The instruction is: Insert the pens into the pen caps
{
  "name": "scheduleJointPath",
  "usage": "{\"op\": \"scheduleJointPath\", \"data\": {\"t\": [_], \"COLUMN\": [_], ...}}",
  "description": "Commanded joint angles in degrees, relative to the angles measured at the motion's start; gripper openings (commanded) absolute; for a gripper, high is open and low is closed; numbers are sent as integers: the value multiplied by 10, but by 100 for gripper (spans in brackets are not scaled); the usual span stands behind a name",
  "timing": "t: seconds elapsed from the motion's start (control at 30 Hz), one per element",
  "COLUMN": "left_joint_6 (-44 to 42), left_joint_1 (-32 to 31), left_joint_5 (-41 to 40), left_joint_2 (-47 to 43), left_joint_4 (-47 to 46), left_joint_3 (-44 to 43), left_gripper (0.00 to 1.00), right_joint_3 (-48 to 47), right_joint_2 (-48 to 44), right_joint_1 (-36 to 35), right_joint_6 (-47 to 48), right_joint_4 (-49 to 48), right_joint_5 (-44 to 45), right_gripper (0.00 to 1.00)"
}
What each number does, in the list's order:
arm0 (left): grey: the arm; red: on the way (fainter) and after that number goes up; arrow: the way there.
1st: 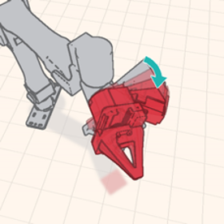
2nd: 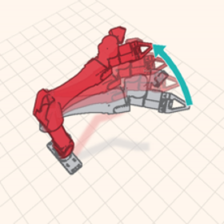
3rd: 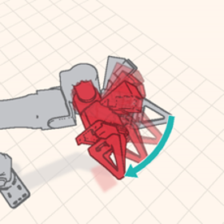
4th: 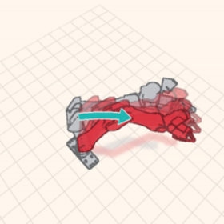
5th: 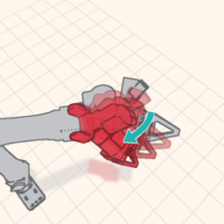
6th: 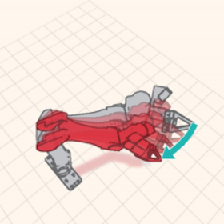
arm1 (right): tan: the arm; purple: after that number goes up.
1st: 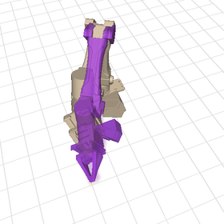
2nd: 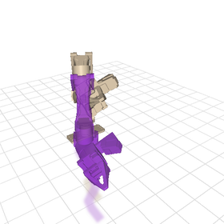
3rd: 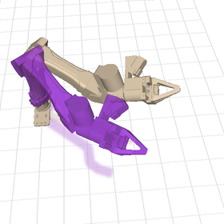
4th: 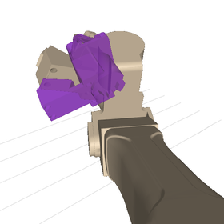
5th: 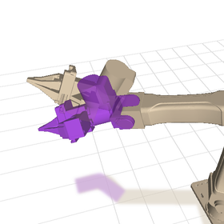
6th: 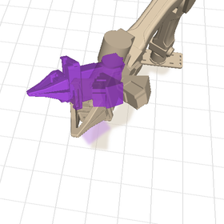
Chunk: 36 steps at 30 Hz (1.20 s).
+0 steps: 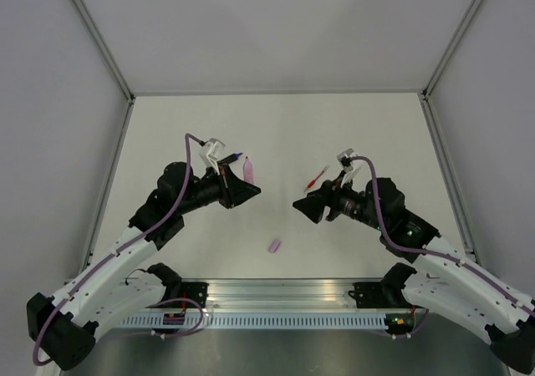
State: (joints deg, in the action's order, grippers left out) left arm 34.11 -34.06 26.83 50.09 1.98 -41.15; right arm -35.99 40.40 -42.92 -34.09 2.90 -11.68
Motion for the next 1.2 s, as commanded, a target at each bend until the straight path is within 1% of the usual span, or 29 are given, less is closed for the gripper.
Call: {"op": "scheduleJointPath", "data": {"t": [0.0, 0.03, 0.1, 0.13, 0.17, 0.2, 0.23, 0.27, 0.3, 0.33, 0.37, 0.4, 0.43, 0.5, 0.6, 0.7, 0.8, 0.9, 0.93, 1.03, 1.17], "left_joint_6": [-34, -22, -15, -13, -13, -15, -18, -20, -20, -19, -19, -20, -23, -26, -41, -47, -43, -34, -28, -16, -17], "left_joint_1": [3, 3, 3, 3, 3, 3, 3, 2, 3, 3, 3, 2, 3, 3, 2, 3, 3, 2, 3, 3, 2], "left_joint_5": [-116, -115, -108, -103, -101, -102, -106, -107, -107, -104, -100, -91, -86, -80, -88, -96, -85, -57, -36, -15, -25], "left_joint_2": [-45, -58, -96, -110, -126, -157, -171, -184, -207, -216, -223, -229, -230, -229, -228, -230, -224, -217, -218, -220, -219], "left_joint_4": [83, 87, 121, 137, 153, 193, 216, 237, 273, 287, 299, 321, 331, 349, 377, 384, 377, 363, 357, 345, 346], "left_joint_3": [23, 26, 19, 12, 3, -20, -36, -49, -74, -86, -95, -112, -119, -139, -156, -158, -160, -152, -148, -141, -135], "left_gripper": [2, 2, 2, 2, 2, 2, 2, 2, 2, 2, 2, 2, 2, 2, 2, 2, 2, 2, 2, 2, 2], "right_joint_3": [-44, -60, -114, -125, -132, -135, -131, -125, -110, -104, -103, -104, -108, -109, -100, -83, -75, -76, -74, -67, -61], "right_joint_2": [65, 112, 160, 196, 208, 215, 221, 221, 220, 222, 226, 231, 244, 253, 265, 282, 307, 337, 351, 368, 383], "right_joint_1": [1, 0, -1, -3, -8, -14, -23, -26, -27, -27, -28, -28, -28, -33, -42, -51, -81, -121, -131, -164, -188], "right_joint_6": [120, 179, 227, 274, 303, 332, 375, 438, 465, 488, 557, 599, 648, 730, 770, 790, 806, 815, 818, 826, 824], "right_joint_4": [112, 134, 155, 163, 159, 151, 130, 112, 93, 67, 67, 91, 115, 142, 156, 153, 141, 135, 135, 116, 96], "right_joint_5": [22, 25, 6, -11, -43, -53, -57, -55, -53, -55, -67, -116, -143, -167, -169, -148, -115, -89, -78, -35, -19], "right_gripper": [73, 73, 71, 71, 73, 73, 74, 74, 75, 76, 78, 78, 78, 79, 79, 79, 78, 77, 77, 74, 72]}}
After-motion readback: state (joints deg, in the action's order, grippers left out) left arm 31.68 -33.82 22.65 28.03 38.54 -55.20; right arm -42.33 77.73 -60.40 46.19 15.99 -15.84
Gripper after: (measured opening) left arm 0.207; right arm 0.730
